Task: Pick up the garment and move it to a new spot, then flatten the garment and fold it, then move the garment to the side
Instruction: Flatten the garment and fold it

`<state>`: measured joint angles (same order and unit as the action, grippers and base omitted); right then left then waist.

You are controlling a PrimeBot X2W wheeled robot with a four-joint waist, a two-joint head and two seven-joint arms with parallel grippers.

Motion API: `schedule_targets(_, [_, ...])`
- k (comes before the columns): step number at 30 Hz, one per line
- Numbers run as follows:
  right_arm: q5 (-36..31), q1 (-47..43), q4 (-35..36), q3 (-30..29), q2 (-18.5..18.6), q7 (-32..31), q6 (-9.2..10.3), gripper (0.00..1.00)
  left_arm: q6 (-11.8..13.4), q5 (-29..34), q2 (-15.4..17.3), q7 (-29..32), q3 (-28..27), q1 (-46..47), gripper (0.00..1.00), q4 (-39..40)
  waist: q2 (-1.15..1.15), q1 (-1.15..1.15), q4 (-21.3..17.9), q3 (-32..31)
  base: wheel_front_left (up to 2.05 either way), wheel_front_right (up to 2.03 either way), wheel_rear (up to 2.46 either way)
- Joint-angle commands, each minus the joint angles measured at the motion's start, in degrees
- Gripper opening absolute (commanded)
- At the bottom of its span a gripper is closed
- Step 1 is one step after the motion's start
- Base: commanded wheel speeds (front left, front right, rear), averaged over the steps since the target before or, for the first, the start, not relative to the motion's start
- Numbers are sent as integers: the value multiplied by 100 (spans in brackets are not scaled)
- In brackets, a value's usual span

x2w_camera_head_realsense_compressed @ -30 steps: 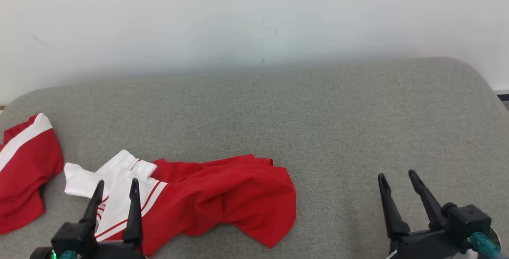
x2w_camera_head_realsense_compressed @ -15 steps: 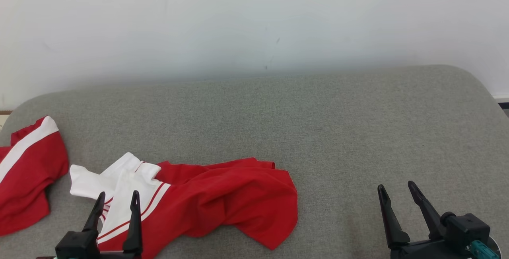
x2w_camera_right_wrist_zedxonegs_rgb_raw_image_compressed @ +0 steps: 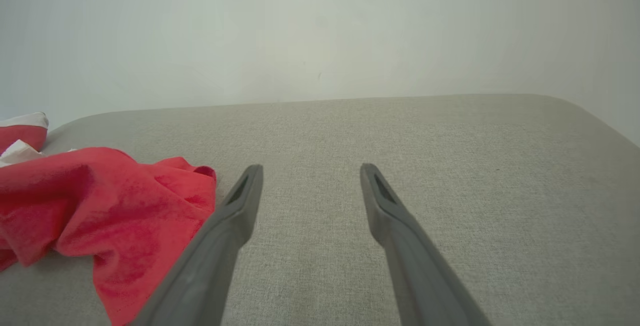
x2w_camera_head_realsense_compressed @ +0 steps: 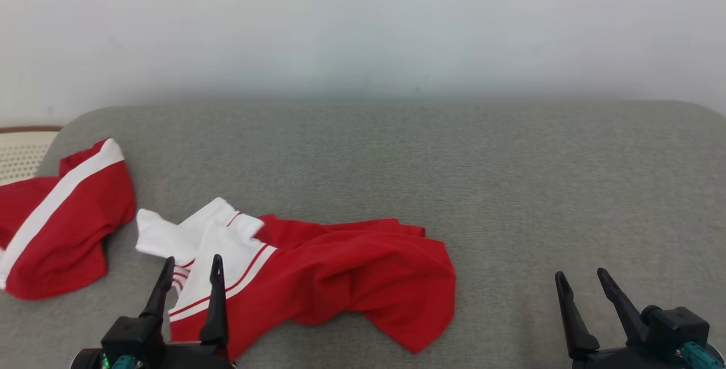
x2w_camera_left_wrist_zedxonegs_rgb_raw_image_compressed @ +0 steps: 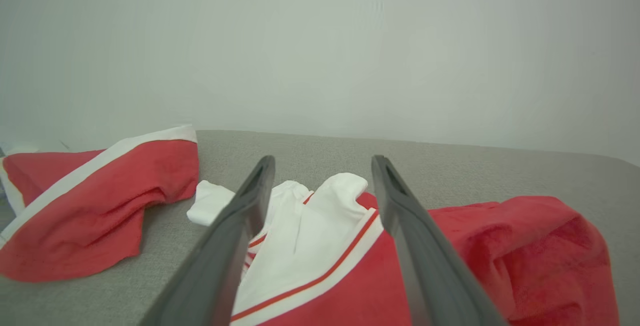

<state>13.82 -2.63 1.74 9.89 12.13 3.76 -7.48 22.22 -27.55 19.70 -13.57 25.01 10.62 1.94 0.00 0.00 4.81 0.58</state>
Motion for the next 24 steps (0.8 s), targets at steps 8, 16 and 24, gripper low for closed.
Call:
schedule_targets(8, [428, 432, -889, 614, 313, 181, -3, 100, -195, 84, -261, -130, -81, 294, 100, -211, 0, 0, 841, 230, 0, 0, 0])
schedule_targets(16, [761, 936, -1816, 1136, 392, 341, -3, 100, -342, 209, -429, -155, -115, 458, 100, -298, 0, 0, 1143, 398, 0, 0, 0])
schedule_targets(24, [1116, 1510, -2756, 1523, 398, 516, -3, 0, -477, 388, -561, -160, -207, 507, 100, -320, 0, 0, 1185, 521, 0, 0, 0])
